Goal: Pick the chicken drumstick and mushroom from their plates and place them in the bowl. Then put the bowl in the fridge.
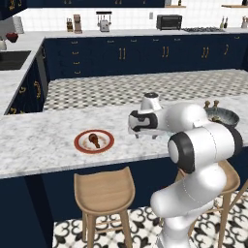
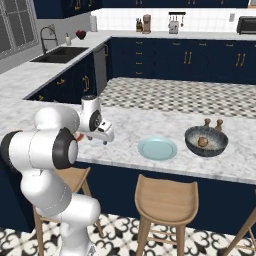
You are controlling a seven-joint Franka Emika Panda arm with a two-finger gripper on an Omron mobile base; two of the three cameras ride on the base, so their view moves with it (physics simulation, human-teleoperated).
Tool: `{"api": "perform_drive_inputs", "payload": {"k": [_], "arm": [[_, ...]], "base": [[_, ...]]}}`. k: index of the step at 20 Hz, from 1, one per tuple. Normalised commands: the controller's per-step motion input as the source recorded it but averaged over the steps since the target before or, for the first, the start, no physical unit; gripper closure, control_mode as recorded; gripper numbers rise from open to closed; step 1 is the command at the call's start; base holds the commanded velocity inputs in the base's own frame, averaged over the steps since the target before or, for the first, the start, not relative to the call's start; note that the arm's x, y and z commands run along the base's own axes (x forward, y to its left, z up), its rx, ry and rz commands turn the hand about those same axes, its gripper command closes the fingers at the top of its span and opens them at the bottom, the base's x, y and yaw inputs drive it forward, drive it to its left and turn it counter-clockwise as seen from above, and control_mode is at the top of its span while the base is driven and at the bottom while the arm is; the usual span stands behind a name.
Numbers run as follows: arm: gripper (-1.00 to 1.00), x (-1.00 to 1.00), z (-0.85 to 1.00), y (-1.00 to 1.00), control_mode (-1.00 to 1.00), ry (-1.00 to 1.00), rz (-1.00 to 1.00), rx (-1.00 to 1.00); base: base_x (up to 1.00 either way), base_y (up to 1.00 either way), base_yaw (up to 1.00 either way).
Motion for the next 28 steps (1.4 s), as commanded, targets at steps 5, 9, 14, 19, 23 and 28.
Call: {"api": "perform_drive_inputs", "payload": {"k": [5, 9, 14, 19, 23, 28], "arm": [[-1.00, 0.17, 0.01, 0.84, -1.00, -0.01, 0.32, 0.01], [-1.00, 0.81, 0.00, 0.97, -1.00, 0.00, 0.44, 0.01], [-1.00, 0.97, -0.02, 1.00, -1.00, -0.03, 0.33, 0.00], [-1.00, 0.97, -0.24, 0.95, -1.00, -0.10, 0.15, -0.01], [-1.00, 0.41, -0.31, 0.57, -1.00, -0.09, 0.00, -0.01], [-1.00, 0.00, -0.37, 0.26, -1.00, -0.06, -0.03, 0.00]], "base": [[0.00, 0.00, 0.00], [0.00, 0.00, 0.00], [0.00, 0.00, 0.00], [0.00, 0.00, 0.00], [0.00, 0.00, 0.00], [0.00, 0.00, 0.00]]}}
